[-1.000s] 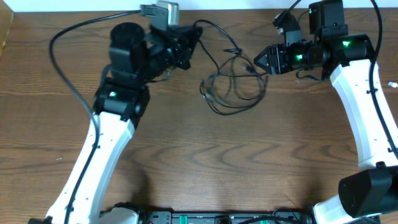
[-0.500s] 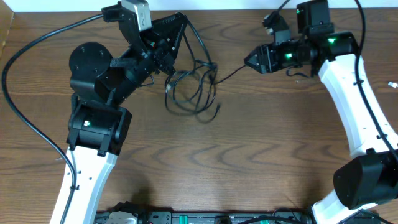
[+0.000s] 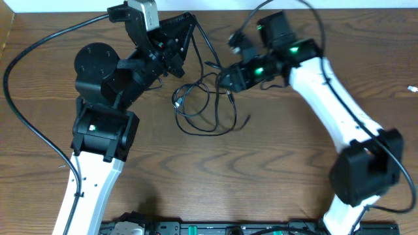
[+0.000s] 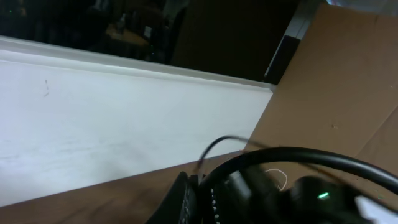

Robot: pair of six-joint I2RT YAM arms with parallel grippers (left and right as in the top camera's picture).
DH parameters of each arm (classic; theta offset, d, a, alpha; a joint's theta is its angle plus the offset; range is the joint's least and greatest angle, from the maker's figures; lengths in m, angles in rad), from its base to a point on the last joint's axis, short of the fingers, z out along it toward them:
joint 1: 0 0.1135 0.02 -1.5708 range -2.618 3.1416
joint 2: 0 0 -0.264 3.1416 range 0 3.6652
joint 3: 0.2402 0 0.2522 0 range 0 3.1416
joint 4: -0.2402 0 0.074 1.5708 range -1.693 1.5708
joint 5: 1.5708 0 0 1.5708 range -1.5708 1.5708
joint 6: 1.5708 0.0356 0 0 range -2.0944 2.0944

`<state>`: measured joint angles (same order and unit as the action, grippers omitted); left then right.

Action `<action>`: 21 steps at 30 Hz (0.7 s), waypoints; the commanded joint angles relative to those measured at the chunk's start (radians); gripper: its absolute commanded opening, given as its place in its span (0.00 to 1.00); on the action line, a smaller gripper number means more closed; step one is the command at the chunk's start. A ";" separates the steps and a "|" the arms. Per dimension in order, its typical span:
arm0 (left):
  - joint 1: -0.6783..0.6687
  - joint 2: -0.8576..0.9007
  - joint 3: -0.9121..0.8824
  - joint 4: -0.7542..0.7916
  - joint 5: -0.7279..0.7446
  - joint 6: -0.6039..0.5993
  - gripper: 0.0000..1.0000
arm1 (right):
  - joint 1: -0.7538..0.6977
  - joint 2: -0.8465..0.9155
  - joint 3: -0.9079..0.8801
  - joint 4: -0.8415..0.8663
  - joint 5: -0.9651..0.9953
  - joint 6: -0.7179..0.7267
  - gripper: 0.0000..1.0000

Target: Untangle cables

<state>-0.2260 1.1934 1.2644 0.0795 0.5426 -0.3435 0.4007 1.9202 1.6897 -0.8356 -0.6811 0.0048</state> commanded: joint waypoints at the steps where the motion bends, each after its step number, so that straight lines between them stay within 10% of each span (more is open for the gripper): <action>1: 0.003 0.002 0.010 0.005 -0.013 -0.010 0.08 | 0.013 0.021 0.014 0.033 -0.088 0.036 0.54; 21: 0.003 0.002 0.010 -0.011 -0.025 -0.010 0.07 | 0.072 0.076 0.014 0.161 -0.195 0.130 0.52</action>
<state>-0.2260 1.1938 1.2644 0.0689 0.5392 -0.3435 0.4557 1.9900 1.6897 -0.6739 -0.8307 0.1257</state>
